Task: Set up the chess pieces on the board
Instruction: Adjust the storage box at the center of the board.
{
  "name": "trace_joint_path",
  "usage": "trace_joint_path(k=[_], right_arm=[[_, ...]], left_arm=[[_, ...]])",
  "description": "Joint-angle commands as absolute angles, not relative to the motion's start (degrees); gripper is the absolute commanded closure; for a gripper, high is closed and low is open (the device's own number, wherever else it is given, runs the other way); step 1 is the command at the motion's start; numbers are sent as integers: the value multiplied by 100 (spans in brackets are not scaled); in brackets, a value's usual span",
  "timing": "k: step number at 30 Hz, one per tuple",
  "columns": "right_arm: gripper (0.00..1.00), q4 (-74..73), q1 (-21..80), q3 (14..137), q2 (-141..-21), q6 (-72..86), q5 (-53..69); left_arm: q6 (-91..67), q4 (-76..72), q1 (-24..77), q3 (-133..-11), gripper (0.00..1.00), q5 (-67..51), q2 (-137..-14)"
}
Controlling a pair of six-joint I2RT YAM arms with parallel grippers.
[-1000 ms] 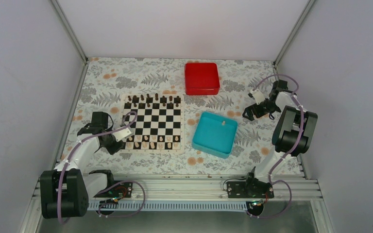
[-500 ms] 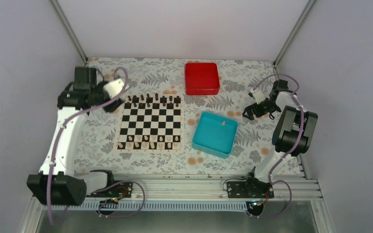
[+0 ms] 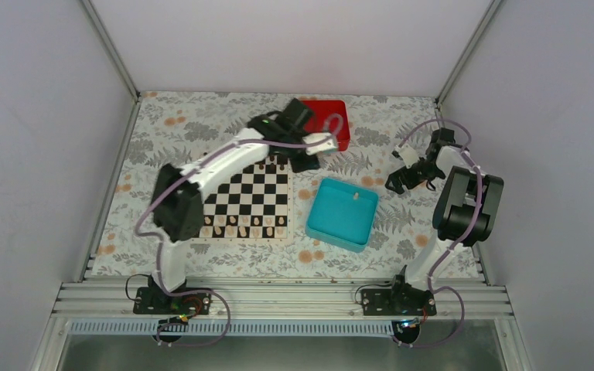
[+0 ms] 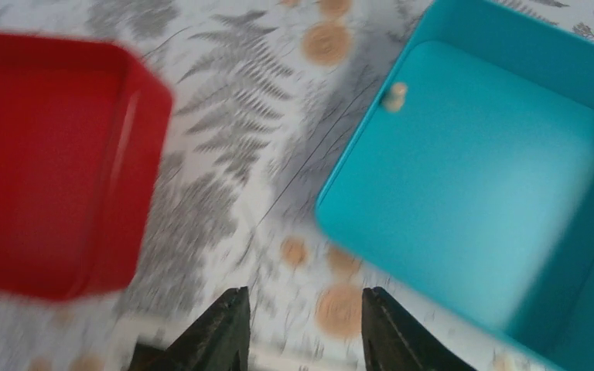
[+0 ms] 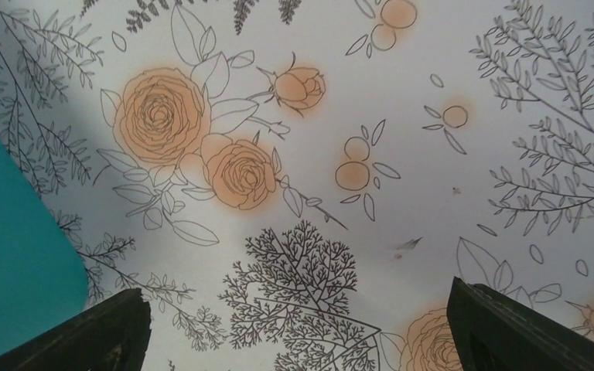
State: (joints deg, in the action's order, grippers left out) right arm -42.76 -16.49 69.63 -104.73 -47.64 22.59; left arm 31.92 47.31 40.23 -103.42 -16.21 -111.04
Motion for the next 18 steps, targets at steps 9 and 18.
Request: trace_joint_path(k=[9, 18], right_arm=[[6, -3457, -1515, 6407, -10374, -4935, 2365], [8, -3017, -1277, 6453, -10292, -4964, 2432]], left_arm=[[1473, 3798, 5188, -12087, 73, -2402, -13005], [906, 3648, 5484, -11734, 92, -2175, -13257]])
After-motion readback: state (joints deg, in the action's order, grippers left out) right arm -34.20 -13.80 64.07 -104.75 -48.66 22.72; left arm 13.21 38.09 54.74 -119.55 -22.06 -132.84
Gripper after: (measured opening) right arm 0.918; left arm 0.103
